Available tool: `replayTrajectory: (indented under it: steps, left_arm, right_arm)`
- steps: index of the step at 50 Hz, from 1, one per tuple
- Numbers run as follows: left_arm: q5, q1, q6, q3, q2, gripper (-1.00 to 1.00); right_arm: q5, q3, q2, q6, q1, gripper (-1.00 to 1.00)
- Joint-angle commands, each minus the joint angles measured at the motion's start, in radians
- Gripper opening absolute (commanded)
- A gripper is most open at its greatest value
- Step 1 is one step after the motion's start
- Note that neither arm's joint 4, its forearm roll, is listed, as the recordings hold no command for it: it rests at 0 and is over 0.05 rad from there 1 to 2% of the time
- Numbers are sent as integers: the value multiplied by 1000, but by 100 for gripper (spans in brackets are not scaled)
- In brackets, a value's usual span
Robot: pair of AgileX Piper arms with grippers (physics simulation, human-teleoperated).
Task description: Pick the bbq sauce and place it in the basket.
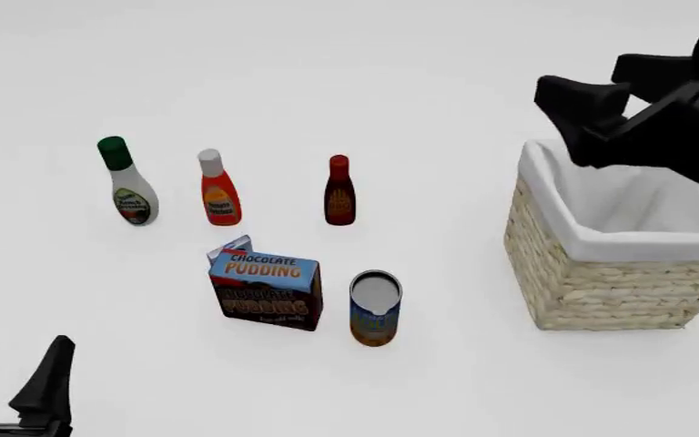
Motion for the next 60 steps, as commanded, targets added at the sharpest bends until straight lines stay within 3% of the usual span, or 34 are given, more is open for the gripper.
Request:
replayTrajectory:
  steps: [1, 30, 51, 60]
  left_arm:
    - [0, 0, 0, 0, 0, 100]
    - [0, 0, 0, 0, 0, 100]
    - [0, 0, 0, 0, 0, 100]
    - [0, 0, 0, 0, 0, 100]
  right_arm:
    - [20, -128, 149, 29, 67, 100]
    - [93, -298, 385, 76, 152, 100]
    - [123, -454, 596, 34, 139, 100]
    - [121, -517, 681, 50, 136, 100]
